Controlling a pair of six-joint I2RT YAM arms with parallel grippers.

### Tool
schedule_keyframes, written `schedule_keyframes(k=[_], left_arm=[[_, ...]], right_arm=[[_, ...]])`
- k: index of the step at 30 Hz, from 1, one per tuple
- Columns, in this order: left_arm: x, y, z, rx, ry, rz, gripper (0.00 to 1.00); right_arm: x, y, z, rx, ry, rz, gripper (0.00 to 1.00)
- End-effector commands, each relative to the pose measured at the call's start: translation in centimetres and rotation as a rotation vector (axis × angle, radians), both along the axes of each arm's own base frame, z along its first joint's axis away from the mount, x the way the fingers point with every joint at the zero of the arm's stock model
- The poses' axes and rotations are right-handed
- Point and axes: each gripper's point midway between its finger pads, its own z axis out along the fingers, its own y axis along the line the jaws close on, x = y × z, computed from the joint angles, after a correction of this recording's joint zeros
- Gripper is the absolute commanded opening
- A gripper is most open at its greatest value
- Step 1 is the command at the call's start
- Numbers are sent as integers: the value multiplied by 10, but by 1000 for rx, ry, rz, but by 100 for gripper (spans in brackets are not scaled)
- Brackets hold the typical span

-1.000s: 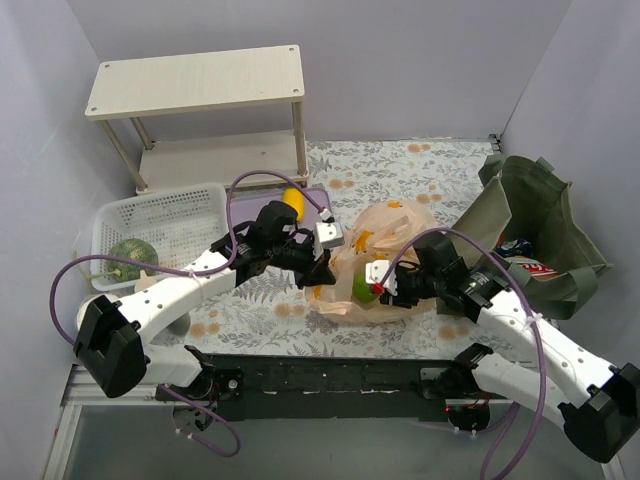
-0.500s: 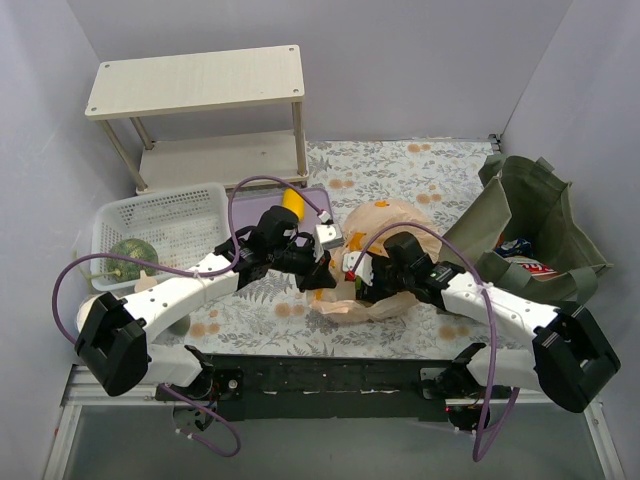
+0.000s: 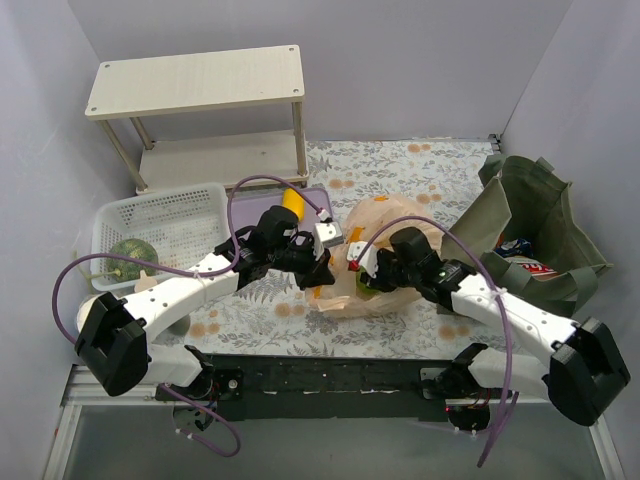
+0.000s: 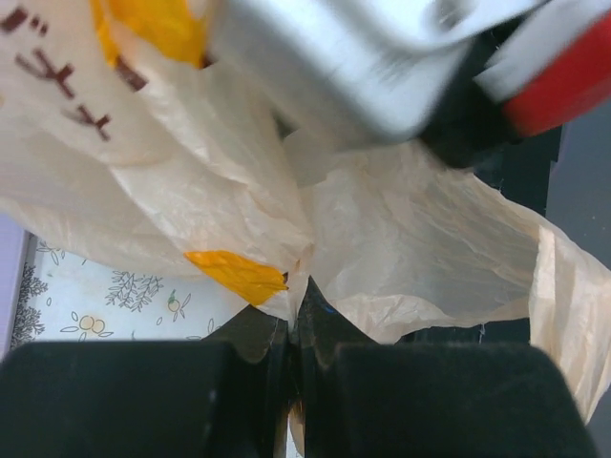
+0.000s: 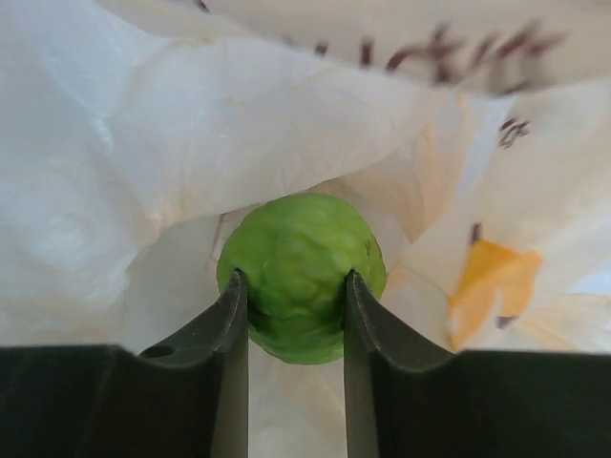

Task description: Untie the knot of the grocery bags and take out the mixed food

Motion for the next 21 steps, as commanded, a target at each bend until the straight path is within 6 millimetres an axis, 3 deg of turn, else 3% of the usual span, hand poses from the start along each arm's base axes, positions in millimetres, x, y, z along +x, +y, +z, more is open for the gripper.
schedule_keyframes(k=[1,2,12,14,15,17,18,21], left_arm=[[14,-3,13,-21,-50,37,0],[16,-4,15,-27,-60,40,0],[37,-6,20,-20,-74,102,2],[41,-6,22,-15,-82,106,20],[42,-6,24,-16,-90,106,49],[46,-7,37,-20,-113,109,70],[46,-7,41,-20,-119,108,81],[45,-5,69,-25,-151,88,92]], right_arm=[[-14,-2,62,59,-45,58,1],[-19,0,81,106,-79,84,1],[-60,-13,138,170,-52,151,1],[-64,-14,154,189,-57,159,1],[-66,-14,162,199,-65,166,1],[-69,-13,174,216,-66,170,1],[-68,-12,191,240,-93,173,1],[-67,-11,217,270,-136,175,1]])
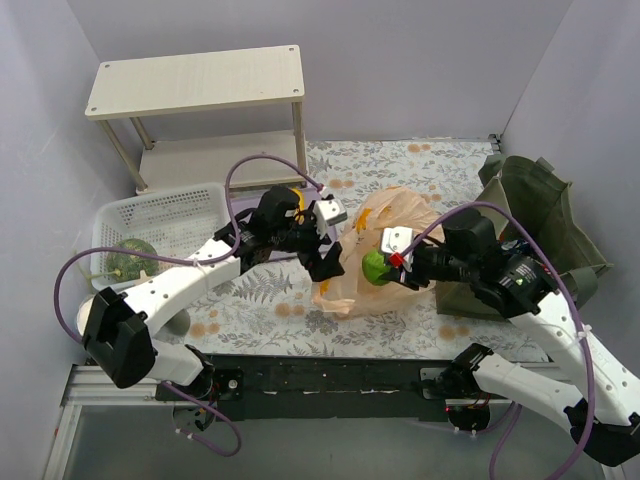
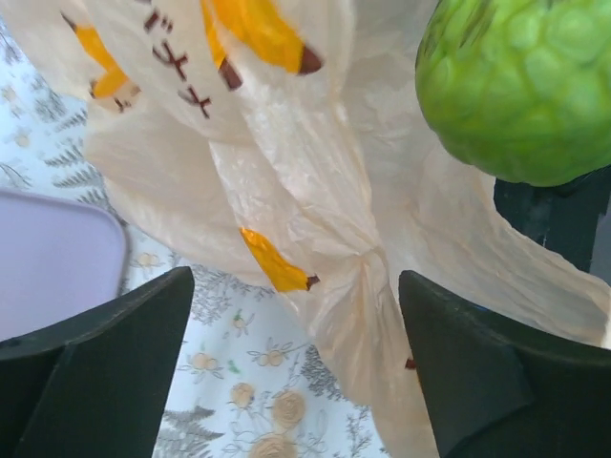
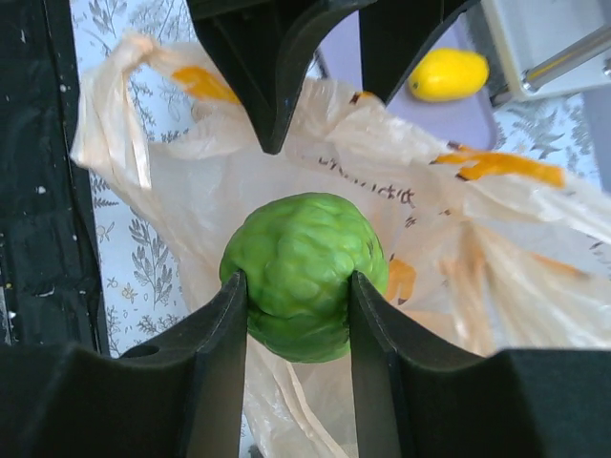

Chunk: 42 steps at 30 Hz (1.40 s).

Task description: Untie the knot of the grocery bags and take out the mixed food

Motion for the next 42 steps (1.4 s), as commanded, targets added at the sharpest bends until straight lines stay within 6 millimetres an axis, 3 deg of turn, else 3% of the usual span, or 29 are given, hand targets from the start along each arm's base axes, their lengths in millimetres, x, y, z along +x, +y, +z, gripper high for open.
schedule_keyframes(k=[1,3,7,11,13,15,19,21,23,27,31,33,34,36,37,39,40,42], left_arm=[[2,5,45,-7,-66,-13,97],[3,8,67,-22,-85,-7,98],[-8,17,83,-7,-87,-32,98],[3,33,103,26,-197,27,98],[15,47,109,53,-256,78,98],[27,69,116,91,-319,161,98],[34,109,123,105,-331,277,98],[33,126,128,105,-341,329,98],[33,135,124,102,-322,372,98],[39,163,112,116,-322,471,98],[37,170,105,112,-312,493,98],[37,172,108,96,-305,507,98],[36,173,109,90,-305,510,98],[37,176,107,85,-298,526,98],[37,177,105,86,-296,527,98],[37,179,104,80,-295,536,98],[36,179,100,80,-286,536,98],[36,179,97,73,-279,536,98]], right_arm=[[-5,2,54,84,-71,21,1],[0,3,64,88,-99,17,1],[18,-3,97,81,-245,-23,1],[43,-2,153,156,-441,-87,1],[65,3,174,199,-525,-157,1],[76,9,183,198,-590,-150,1],[98,25,207,233,-708,-152,1],[110,41,200,232,-674,-131,1],[118,59,179,231,-593,-101,1],[121,85,107,122,-396,-6,1],[121,105,34,-6,-222,101,1],[122,111,10,-62,-149,129,1],[126,116,-18,-115,-71,137,1],[137,124,-25,-129,-36,118,1],[145,130,-45,-157,-1,109,1],[161,137,-50,-159,-11,74,1],[171,141,-67,-180,16,46,1],[184,150,-71,-181,13,26,1]])
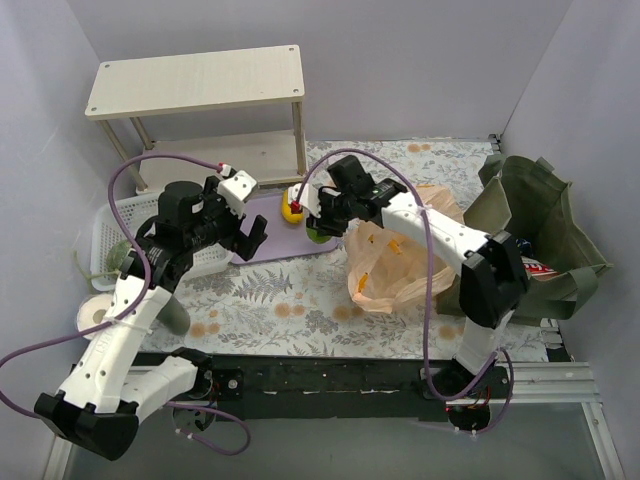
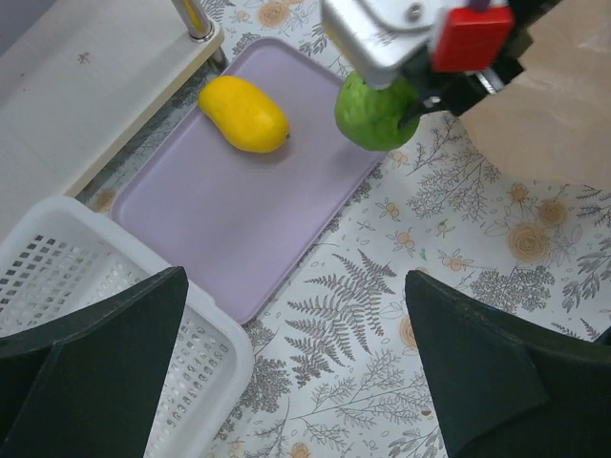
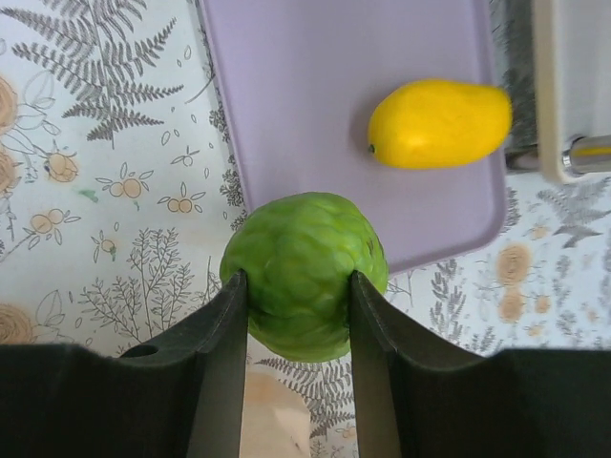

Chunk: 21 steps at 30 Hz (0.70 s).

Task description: Untie the knot of the grocery bags and take out the mixed food

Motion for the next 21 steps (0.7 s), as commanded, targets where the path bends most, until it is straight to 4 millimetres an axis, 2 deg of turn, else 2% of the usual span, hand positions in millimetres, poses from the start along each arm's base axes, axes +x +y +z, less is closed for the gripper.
schedule_keyframes(k=[1,3,4,8,14,18,20,21], left_arm=[[-4,1,-1,-41,-3,2,98],[-4,2,-2,-48,0,8,98],[-4,3,-2,-50,-1,11,98],[-8,7,-11,-48,14,22,98],[-12,10,-17,-65,37,31,98],[-10,9,-19,-73,45,29,98],[-8,7,-19,-77,50,25,98],[-7,6,-19,-81,51,26,98]], right_arm=[[29,21,-2,11,-1,-65,1],[35,27,-8,8,1,-72,1],[37,30,-19,-6,15,-70,1],[43,43,-31,-7,37,-66,1],[49,52,-58,-37,84,-70,2],[46,55,-60,-29,109,-69,15],[42,52,-66,-47,135,-73,30],[40,51,-69,-51,143,-67,41]])
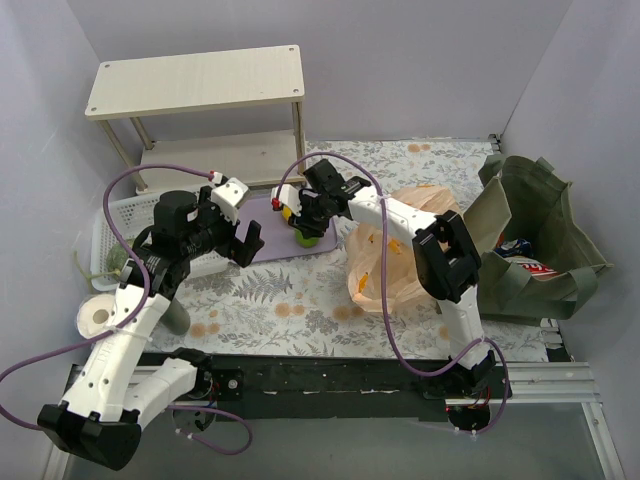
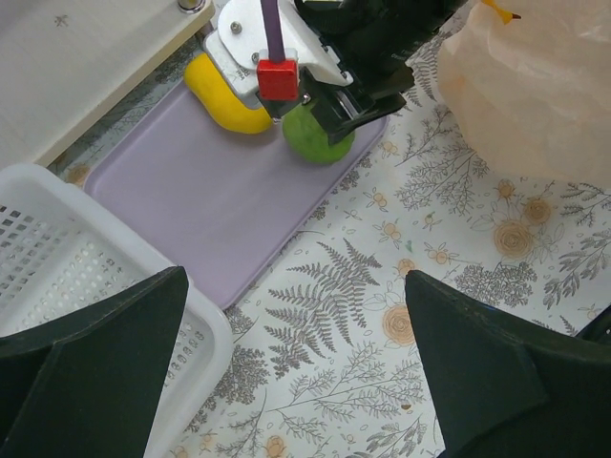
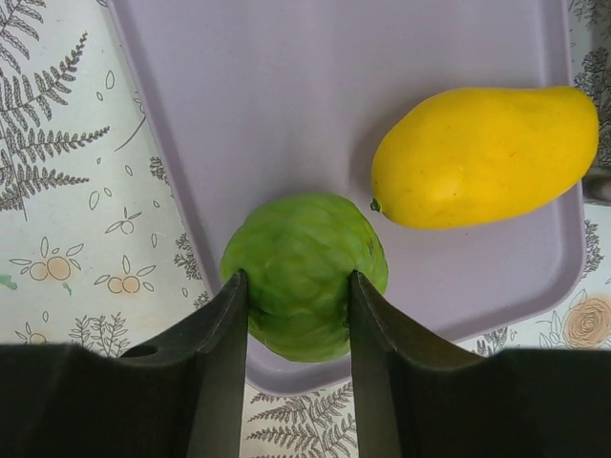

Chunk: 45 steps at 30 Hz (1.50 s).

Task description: Untie the knot of the grocery bags and take out the mixed food

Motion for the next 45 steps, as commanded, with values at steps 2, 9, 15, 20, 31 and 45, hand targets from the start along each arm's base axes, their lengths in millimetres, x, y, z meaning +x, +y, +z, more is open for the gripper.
schedule_keyframes(k=[2,9,15,20,31,45], left_arm=[[2,-6,2,-32,1,-18,98],[9,-20,14,-75,18,-71,98],[22,-30,31,-103,1,-99,98],[26,-41,24,-123,46,-153,98],[53,-50,2,-95,110,-163,98],[78,-44,8,-4,66,-154,98]], right_arm=[[3,13,20,53,-16,1,98],[9,16,142,218,-146,-15,99],[-24,-19,235,322,-269,-15,98],[-58,-77,276,287,-398,-50,99],[-125,-190,235,-8,-528,-1,99],[-7,-197,193,-102,-957,-231,20]])
